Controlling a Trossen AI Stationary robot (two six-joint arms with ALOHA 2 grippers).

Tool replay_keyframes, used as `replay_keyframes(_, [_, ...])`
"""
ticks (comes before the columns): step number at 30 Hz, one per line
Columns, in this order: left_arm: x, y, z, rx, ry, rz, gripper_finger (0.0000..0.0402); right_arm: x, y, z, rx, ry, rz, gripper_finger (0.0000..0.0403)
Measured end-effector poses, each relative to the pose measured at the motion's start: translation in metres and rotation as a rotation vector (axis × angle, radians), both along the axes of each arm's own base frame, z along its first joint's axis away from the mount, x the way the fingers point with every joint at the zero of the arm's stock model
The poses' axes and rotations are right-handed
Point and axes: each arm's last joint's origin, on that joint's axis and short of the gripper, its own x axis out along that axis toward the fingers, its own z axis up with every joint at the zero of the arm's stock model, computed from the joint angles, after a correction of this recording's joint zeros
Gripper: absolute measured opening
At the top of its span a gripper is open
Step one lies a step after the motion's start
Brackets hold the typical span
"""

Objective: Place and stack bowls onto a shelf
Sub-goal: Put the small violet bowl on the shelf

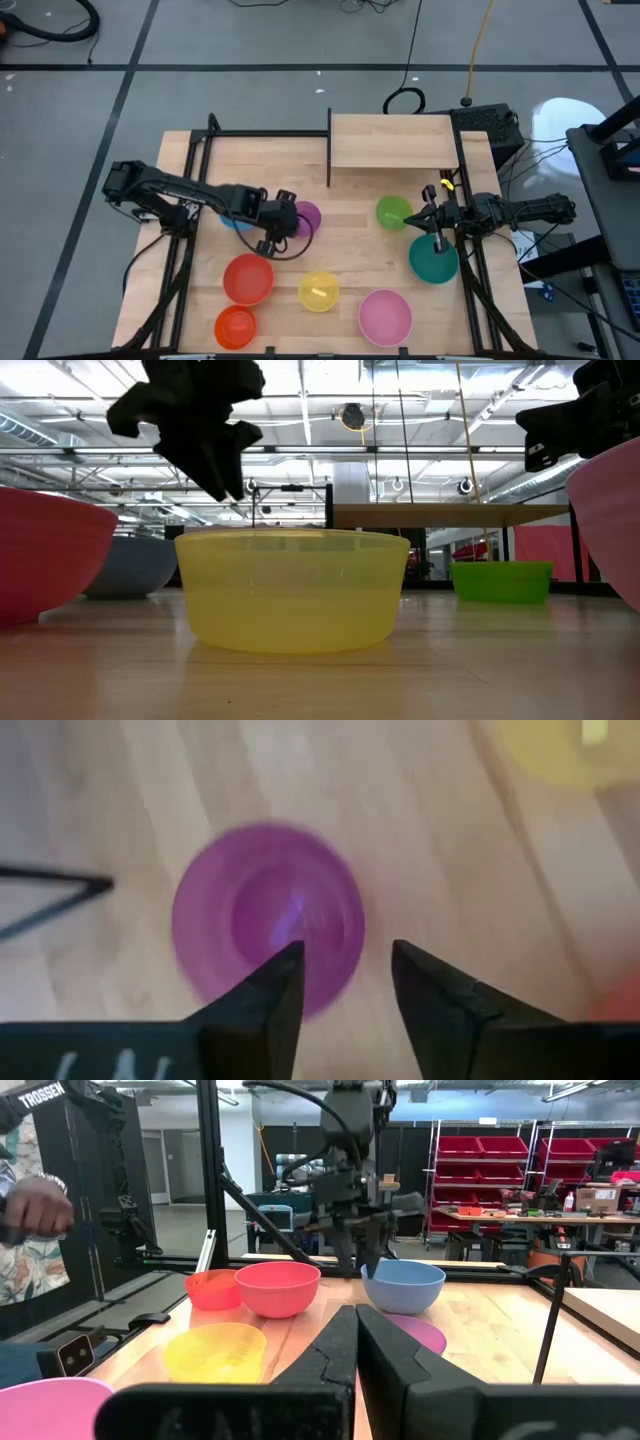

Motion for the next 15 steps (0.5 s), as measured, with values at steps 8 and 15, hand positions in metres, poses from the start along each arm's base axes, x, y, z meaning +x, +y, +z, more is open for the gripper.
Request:
replay_keyframes(8, [0.011,-0.005,-0.036,-0.028,-0.024,-0.035,0.0175,0.000,0.000,0.000,-0.009,-0.002,-0.001,0.0002])
replay_keyframes(15, [0.020,-0.005,-0.064,0.034,0.053,-0.007,0.0175,0.000,0.000,0.000,-0.011,-0.002,-0.002,0.0002])
